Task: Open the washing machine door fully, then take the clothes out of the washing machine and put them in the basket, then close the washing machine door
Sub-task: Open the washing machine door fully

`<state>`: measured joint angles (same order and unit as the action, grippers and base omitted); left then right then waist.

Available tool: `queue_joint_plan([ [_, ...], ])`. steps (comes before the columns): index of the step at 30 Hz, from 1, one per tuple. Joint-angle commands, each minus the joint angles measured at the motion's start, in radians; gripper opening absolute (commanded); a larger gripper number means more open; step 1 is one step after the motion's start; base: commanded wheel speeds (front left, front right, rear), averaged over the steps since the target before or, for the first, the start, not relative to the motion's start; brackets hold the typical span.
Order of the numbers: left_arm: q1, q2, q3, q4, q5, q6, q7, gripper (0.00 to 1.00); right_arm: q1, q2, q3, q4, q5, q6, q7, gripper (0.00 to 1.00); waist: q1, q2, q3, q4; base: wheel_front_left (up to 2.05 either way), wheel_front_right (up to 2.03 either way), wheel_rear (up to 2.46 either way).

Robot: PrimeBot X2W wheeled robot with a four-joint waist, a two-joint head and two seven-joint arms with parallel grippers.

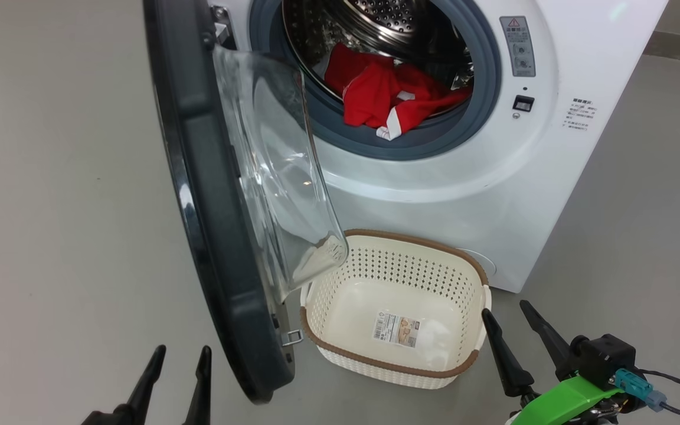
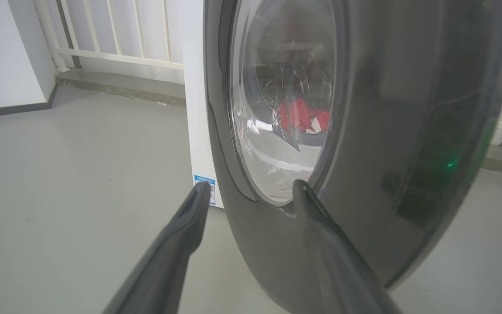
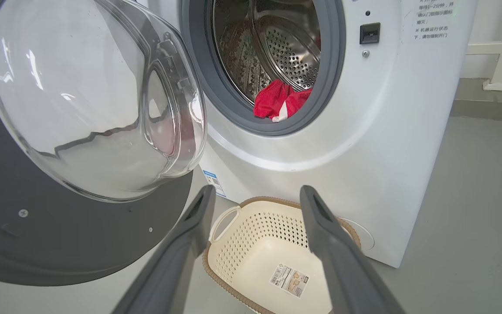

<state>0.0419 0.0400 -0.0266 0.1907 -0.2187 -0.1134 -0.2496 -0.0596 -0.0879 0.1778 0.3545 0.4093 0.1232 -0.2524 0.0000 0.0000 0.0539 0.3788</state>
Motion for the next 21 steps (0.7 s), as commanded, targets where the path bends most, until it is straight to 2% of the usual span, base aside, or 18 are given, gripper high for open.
queue_joint_plan([
  [1, -0.023, 0.01, 0.032, -0.027, -0.005, 0.006, -0.012, 1.0, -0.007, 0.003, 0.019, -0.021, -0.014, 0.008, -0.009, 1.0, 0.0, 0.0, 0.001, -0.001, 0.0, 0.0, 0.0],
  [3, -0.025, 0.01, 0.035, -0.028, -0.013, 0.008, -0.012, 1.0, -0.006, 0.005, 0.018, -0.02, -0.013, 0.008, -0.009, 1.0, 0.0, 0.0, 0.001, -0.003, 0.0, 0.0, 0.0],
  [4, -0.028, 0.01, 0.04, -0.029, -0.032, 0.01, -0.012, 0.9, -0.006, 0.006, 0.017, -0.02, -0.013, 0.008, -0.009, 1.0, 0.0, 0.0, 0.0, -0.004, 0.0, 0.0, 0.0],
  [5, -0.03, 0.01, 0.046, -0.031, -0.045, 0.012, -0.012, 0.3, -0.007, 0.007, 0.016, -0.02, -0.012, 0.008, -0.009, 1.0, 0.0, 0.0, 0.0, -0.004, 0.0, 0.0, 0.0],
  [6, -0.032, 0.01, 0.052, -0.033, -0.049, 0.013, -0.012, 0.0, -0.007, 0.007, 0.015, -0.02, -0.011, 0.008, -0.009, 1.0, 0.0, 0.0, -0.002, -0.005, 0.0, 0.0, 0.0],
  [14, -0.057, 0.01, 0.123, -0.102, -0.097, 0.011, -0.012, 0.0, -0.001, 0.012, 0.007, -0.024, -0.013, 0.008, -0.009, 1.0, 0.0, 0.0, -0.013, -0.002, 0.0, 0.0, 0.0],
  [21, -0.09, 0.01, 0.139, -0.328, -0.124, 0.022, -0.012, 0.0, 0.0, 0.016, -0.002, -0.03, -0.015, 0.008, -0.009, 1.0, 0.0, 0.0, -0.012, 0.0, 0.0, 0.0, 0.0],
])
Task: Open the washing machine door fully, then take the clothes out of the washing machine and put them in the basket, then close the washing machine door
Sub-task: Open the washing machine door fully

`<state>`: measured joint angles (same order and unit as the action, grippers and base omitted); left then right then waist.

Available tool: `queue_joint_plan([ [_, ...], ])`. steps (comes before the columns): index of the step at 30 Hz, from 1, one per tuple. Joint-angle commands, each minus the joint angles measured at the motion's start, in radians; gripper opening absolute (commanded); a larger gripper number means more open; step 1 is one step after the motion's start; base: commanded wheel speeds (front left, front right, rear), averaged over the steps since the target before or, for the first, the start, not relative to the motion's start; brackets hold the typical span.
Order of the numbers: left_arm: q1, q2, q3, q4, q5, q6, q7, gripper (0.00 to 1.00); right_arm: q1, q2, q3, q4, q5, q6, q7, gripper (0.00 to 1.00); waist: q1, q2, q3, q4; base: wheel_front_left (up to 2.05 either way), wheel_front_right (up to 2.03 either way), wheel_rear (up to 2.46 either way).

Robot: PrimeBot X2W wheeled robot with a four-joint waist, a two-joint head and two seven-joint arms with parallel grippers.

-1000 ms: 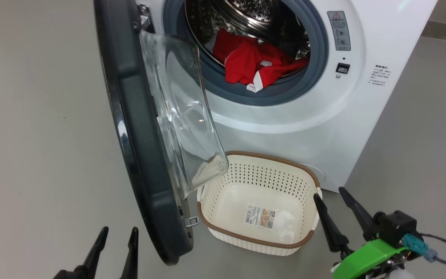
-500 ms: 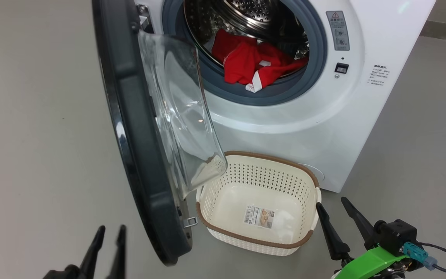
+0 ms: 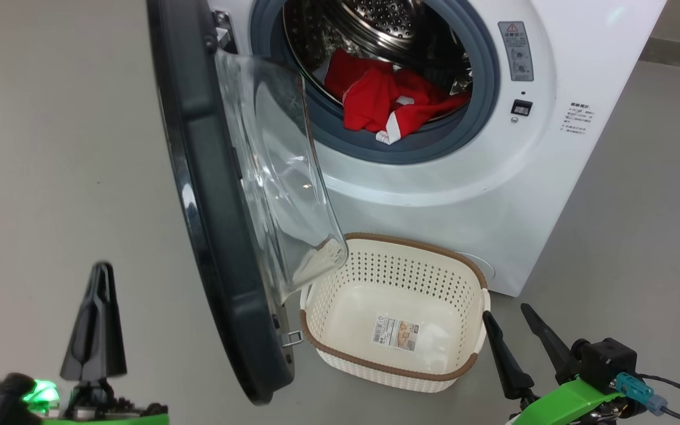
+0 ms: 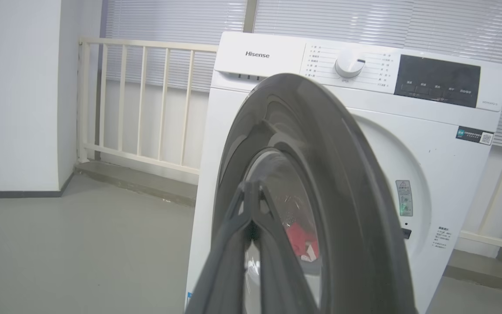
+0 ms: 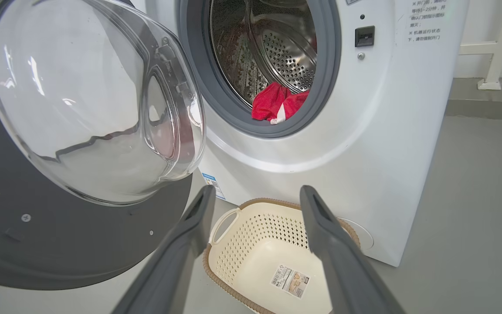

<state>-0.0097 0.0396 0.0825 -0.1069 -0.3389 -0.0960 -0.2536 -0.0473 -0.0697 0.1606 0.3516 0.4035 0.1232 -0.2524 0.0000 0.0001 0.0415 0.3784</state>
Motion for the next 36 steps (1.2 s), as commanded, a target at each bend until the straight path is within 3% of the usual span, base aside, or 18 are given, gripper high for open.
queue_joint_plan([
  [1, -0.042, 0.011, 0.022, -0.069, -0.006, 0.006, -0.008, 0.0, -0.012, -0.002, 0.014, -0.028, -0.01, 0.008, -0.009, 1.0, 0.0, -0.0001, 0.001, 0.0, 0.0, 0.0, 0.0],
  [10, -0.023, 0.011, -0.173, -0.273, 0.04, 0.015, -0.008, 0.0, -0.018, -0.001, 0.012, -0.035, -0.014, 0.008, -0.009, 1.0, 0.0, -0.0001, 0.003, -0.01, 0.0, 0.0, 0.0],
  [15, 0.008, 0.011, -0.338, -0.213, 0.044, -0.003, -0.008, 0.0, -0.017, 0.0, 0.013, -0.036, -0.017, 0.008, -0.009, 1.0, 0.0, -0.0001, 0.005, -0.013, 0.0, 0.0, 0.0],
  [19, 0.032, 0.011, -0.414, -0.106, -0.004, -0.008, -0.008, 0.0, -0.017, 0.002, 0.02, -0.032, -0.015, 0.008, -0.009, 1.0, 0.0, -0.0001, 0.004, -0.018, 0.0, 0.0, 0.0],
  [30, -0.008, 0.011, -0.387, 0.193, -0.093, -0.016, -0.008, 0.0, -0.021, 0.007, 0.033, -0.031, -0.012, 0.008, -0.009, 1.0, 0.0, -0.0001, 0.009, -0.03, 0.0, 0.0, 0.0],
  [36, -0.041, 0.011, -0.357, 0.233, -0.11, -0.022, -0.008, 0.0, -0.021, 0.009, 0.027, -0.036, -0.014, 0.008, -0.009, 1.0, 0.0, -0.0001, 0.014, -0.027, 0.0, 0.0, 0.0],
])
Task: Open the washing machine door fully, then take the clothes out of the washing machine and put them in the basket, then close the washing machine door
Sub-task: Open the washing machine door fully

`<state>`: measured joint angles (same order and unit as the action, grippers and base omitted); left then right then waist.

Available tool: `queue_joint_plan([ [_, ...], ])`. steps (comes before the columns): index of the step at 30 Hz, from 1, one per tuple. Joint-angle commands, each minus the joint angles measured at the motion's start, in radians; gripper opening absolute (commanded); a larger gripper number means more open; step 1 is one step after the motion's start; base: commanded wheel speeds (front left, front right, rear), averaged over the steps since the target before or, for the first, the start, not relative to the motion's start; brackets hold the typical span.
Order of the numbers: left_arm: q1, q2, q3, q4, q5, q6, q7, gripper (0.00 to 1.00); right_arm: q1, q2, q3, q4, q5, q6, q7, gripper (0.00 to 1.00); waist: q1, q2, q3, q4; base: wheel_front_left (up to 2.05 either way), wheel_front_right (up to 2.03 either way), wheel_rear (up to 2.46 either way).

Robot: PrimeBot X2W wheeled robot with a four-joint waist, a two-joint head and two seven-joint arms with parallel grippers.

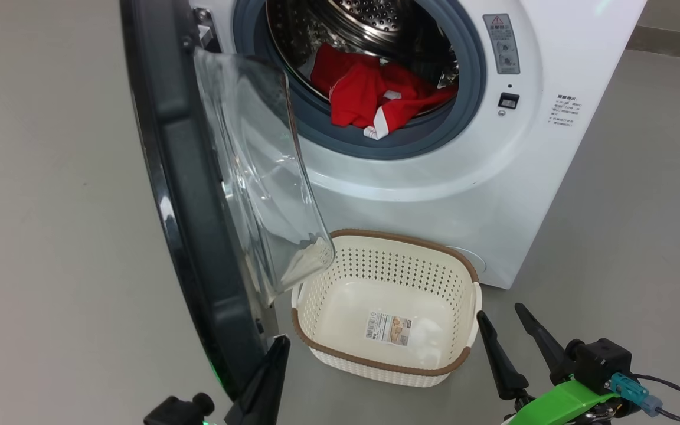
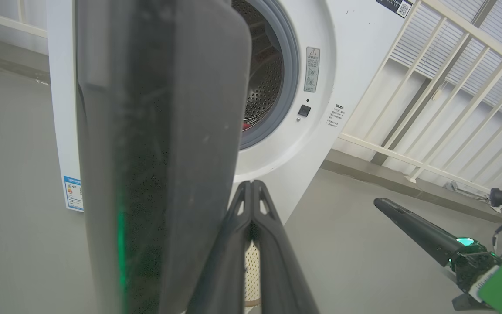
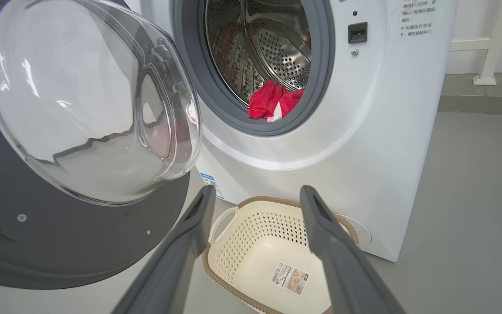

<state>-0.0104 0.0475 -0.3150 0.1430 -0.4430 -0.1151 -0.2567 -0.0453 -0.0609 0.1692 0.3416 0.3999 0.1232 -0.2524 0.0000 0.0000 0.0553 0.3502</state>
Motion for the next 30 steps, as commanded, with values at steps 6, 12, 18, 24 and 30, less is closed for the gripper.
queue_joint_plan([
  [6, -0.038, 0.003, 0.096, -0.014, -0.008, 0.014, -0.005, 0.0, -0.024, 0.002, 0.021, -0.027, -0.011, 0.008, -0.009, 1.0, 0.0, 0.0, 0.001, 0.006, 0.0, 0.0, 0.0],
  [12, -0.022, 0.003, 0.221, -0.005, 0.022, 0.022, -0.005, 0.0, -0.026, 0.005, 0.022, -0.029, -0.013, 0.008, -0.009, 1.0, 0.0, 0.0, 0.01, 0.015, 0.0, 0.0, 0.0],
  [18, -0.028, 0.003, 0.413, 0.005, 0.072, 0.012, -0.005, 0.0, -0.031, 0.006, 0.028, -0.027, -0.014, 0.008, -0.009, 1.0, 0.0, 0.0, 0.02, 0.021, 0.0, 0.0, 0.0],
  [24, -0.087, 0.018, 0.597, 0.052, 0.136, -0.006, -0.005, 0.0, -0.043, 0.004, 0.034, -0.025, -0.019, 0.008, -0.009, 1.0, 0.0, 0.0, 0.042, 0.018, 0.0, 0.0, 0.0],
  [30, -0.158, 0.033, 0.71, 0.108, 0.171, -0.011, -0.005, 0.0, -0.058, -0.002, 0.042, -0.026, -0.022, 0.008, -0.009, 1.0, 0.0, 0.0, 0.067, 0.011, 0.0, 0.0, 0.0],
])
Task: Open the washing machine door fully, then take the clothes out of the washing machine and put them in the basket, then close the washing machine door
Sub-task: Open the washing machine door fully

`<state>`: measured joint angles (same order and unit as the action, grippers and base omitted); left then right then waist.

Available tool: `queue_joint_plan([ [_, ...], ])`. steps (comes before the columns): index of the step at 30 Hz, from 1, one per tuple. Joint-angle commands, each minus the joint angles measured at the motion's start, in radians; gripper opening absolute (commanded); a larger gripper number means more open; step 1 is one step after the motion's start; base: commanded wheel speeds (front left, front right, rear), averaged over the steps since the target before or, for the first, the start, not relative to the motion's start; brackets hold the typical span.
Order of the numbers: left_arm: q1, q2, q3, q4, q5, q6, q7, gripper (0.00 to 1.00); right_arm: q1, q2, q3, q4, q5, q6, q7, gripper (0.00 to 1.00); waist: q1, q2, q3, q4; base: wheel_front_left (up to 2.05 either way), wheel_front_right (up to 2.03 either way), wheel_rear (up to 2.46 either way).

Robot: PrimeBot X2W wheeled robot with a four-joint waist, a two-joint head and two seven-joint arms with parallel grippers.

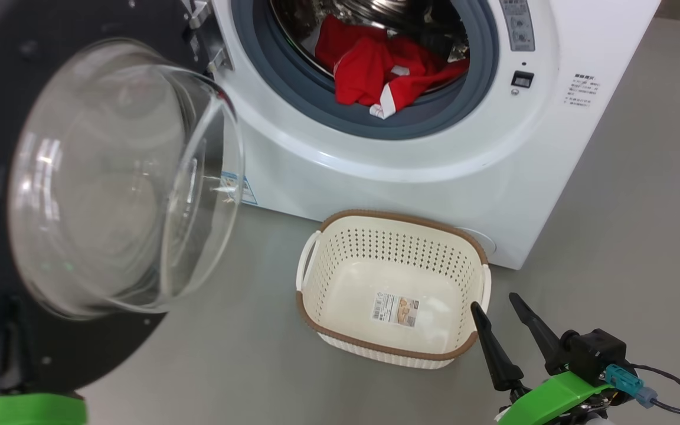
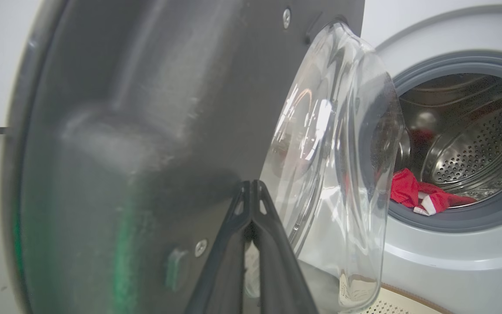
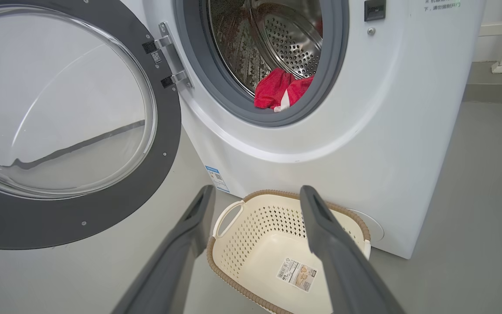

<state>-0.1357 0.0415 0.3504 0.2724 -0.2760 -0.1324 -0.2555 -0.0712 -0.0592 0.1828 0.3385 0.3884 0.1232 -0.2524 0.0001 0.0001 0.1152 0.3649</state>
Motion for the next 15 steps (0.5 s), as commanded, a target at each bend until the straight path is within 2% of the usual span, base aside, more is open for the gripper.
queue_joint_plan([
  [1, -0.048, 0.039, 0.068, -0.011, 0.004, 0.006, -0.006, 0.0, -0.035, -0.006, 0.027, -0.023, -0.011, 0.008, -0.009, 1.0, 0.0, -0.0001, 0.012, -0.004, 0.0, 0.0, 0.0],
  [8, -0.145, 0.082, 0.191, 0.076, 0.032, 0.003, -0.006, 0.0, -0.048, -0.014, 0.025, -0.025, -0.018, 0.008, -0.009, 1.0, 0.0, -0.0001, 0.039, -0.014, 0.0, 0.0, 0.0],
  [15, -0.224, 0.157, 0.23, 0.183, 0.049, 0.002, -0.006, 0.0, -0.062, -0.025, 0.024, -0.027, -0.024, 0.008, -0.009, 1.0, 0.0, -0.0001, 0.069, -0.02, 0.0, 0.0, 0.0],
])
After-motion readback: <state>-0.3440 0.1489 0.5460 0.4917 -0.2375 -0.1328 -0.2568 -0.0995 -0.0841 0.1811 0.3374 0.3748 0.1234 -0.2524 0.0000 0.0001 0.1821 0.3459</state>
